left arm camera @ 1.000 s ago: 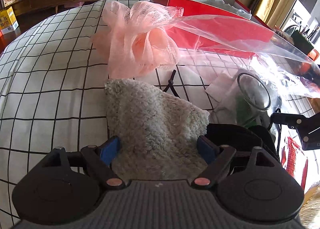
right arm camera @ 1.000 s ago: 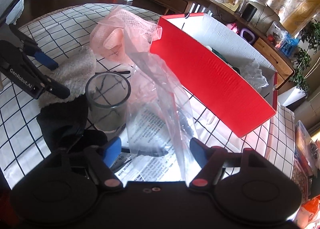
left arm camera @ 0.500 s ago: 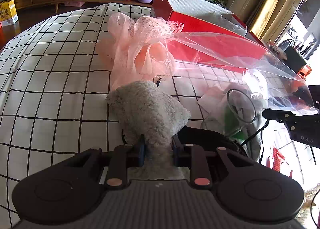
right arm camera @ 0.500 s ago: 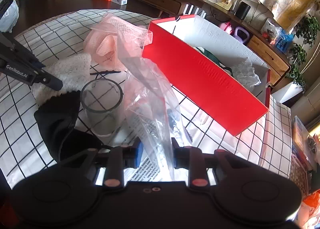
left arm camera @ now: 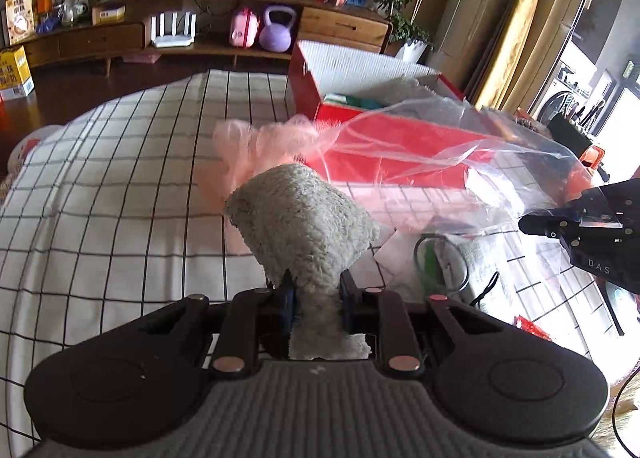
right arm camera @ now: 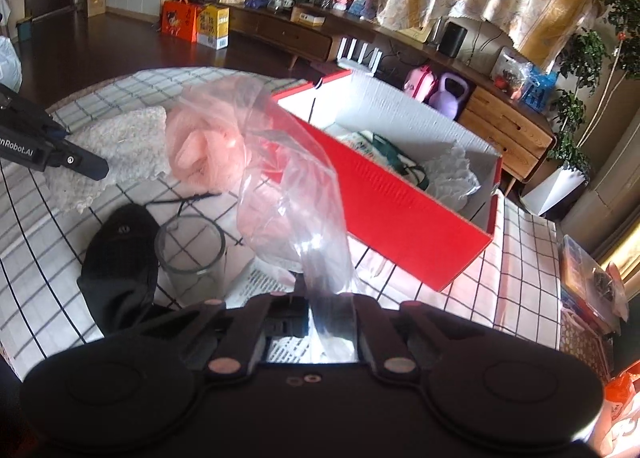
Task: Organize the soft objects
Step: 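Carry the grey cloth and clear plastic bag over the red box with both grippers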
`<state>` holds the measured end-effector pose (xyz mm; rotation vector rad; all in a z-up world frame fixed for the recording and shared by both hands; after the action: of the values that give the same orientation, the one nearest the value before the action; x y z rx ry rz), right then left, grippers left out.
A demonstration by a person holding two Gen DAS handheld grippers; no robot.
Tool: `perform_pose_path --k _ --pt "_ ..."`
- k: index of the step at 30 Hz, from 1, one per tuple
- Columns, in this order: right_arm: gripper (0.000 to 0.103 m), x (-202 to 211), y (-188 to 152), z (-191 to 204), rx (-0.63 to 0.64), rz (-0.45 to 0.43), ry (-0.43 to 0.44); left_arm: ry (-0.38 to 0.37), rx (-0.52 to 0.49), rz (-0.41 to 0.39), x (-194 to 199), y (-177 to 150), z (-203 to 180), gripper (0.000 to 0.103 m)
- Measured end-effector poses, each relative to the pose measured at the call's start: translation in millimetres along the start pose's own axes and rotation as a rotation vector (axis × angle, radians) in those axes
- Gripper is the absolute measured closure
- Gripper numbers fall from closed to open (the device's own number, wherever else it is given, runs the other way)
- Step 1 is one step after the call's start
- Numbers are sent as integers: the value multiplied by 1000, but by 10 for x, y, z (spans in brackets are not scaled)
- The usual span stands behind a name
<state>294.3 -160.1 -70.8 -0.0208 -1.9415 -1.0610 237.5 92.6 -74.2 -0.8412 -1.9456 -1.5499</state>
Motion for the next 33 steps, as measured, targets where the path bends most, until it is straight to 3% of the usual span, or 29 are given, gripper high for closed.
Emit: perform_pose_path --k 16,27,33 --pt "102 715 404 -594 -230 -200 -59 -14 -56 -165 578 719 -260 82" --pt "102 828 665 -939 -260 -196 -130 -45 -125 -230 558 1260 -622 82" --pt "102 610 743 -1100 -268 -115 -116 -59 -139 -219 345 1455 -737 82"
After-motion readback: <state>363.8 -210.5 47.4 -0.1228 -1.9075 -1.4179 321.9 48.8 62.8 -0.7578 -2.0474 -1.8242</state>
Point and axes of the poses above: each gripper's, at about its wrist camera, not at the fingertips, and x roughly against the way its jaws point, z to its left, y to its top, the point moved 4 cm from there along -x, roughly the way its jaws point
